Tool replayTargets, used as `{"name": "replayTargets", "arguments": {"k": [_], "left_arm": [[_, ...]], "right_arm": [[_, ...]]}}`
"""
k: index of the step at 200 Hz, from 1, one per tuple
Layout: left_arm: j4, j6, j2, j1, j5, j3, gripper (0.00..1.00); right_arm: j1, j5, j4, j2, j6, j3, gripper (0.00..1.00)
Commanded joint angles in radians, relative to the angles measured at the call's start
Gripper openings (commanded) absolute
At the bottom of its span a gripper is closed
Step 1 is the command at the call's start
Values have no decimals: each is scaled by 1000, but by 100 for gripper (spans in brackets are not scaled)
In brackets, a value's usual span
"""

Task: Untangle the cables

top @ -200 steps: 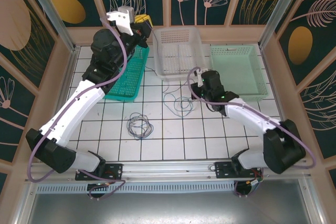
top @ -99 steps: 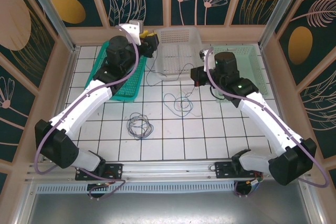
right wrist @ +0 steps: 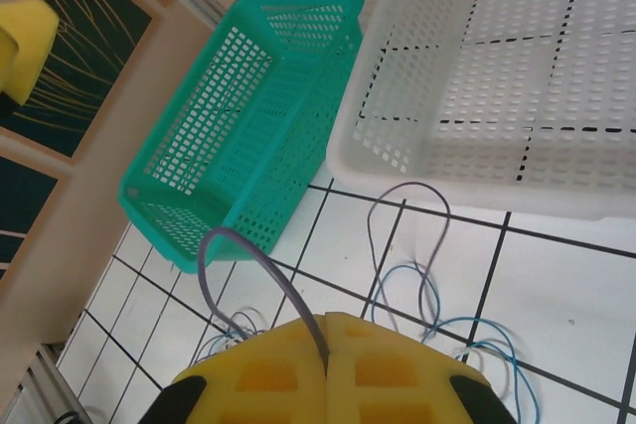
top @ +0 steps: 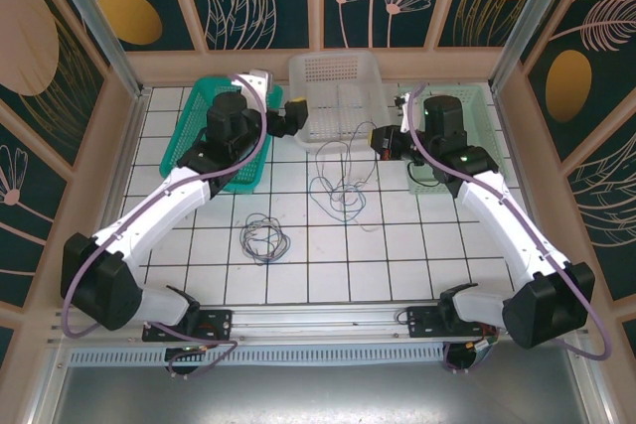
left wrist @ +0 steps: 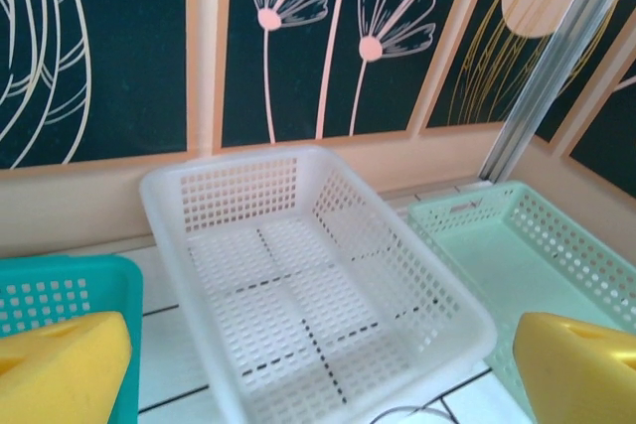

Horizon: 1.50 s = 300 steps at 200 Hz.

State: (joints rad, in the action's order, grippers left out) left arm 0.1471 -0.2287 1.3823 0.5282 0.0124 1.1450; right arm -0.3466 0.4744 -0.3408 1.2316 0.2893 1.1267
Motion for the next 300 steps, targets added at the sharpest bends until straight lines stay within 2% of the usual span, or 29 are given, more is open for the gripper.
{"name": "replayTargets", "arguments": {"k": [1,26,45,67,92,134,163,205,218,265,300], "left_arm": [[0,37,-58,0,-10,-43,99],[-6,44,-85,29,-38,-71,98],[-5,50,-92,92,-43,-109,98],[-1,52,-76,171,-92,-167,91],[15,9,-67,219,-143,-257,81],[43,-22,-94,256,-102,-337,72],[77,-26,-120,302,-98,-362,70],[131,-56,-21,413,-124,-351,66],[151,-68,23,429,-113,-344,65],[229,-43,99,437,37,-321,65],[269,-3,148,438,63,-301,67]], "right_arm": [[2,32,34,-32,16,13,0],[2,27,32,-39,21,41,0],[3,29,34,-38,31,49,0],[4,23,34,-36,33,50,0],[6,21,29,-40,32,54,0],[22,-9,24,-45,38,61,0],[23,-16,42,-49,60,67,0],[24,-15,63,-51,87,74,0],[24,-8,68,-55,93,74,0],[24,26,64,-67,99,80,0],[24,39,64,-87,105,74,0]]}}
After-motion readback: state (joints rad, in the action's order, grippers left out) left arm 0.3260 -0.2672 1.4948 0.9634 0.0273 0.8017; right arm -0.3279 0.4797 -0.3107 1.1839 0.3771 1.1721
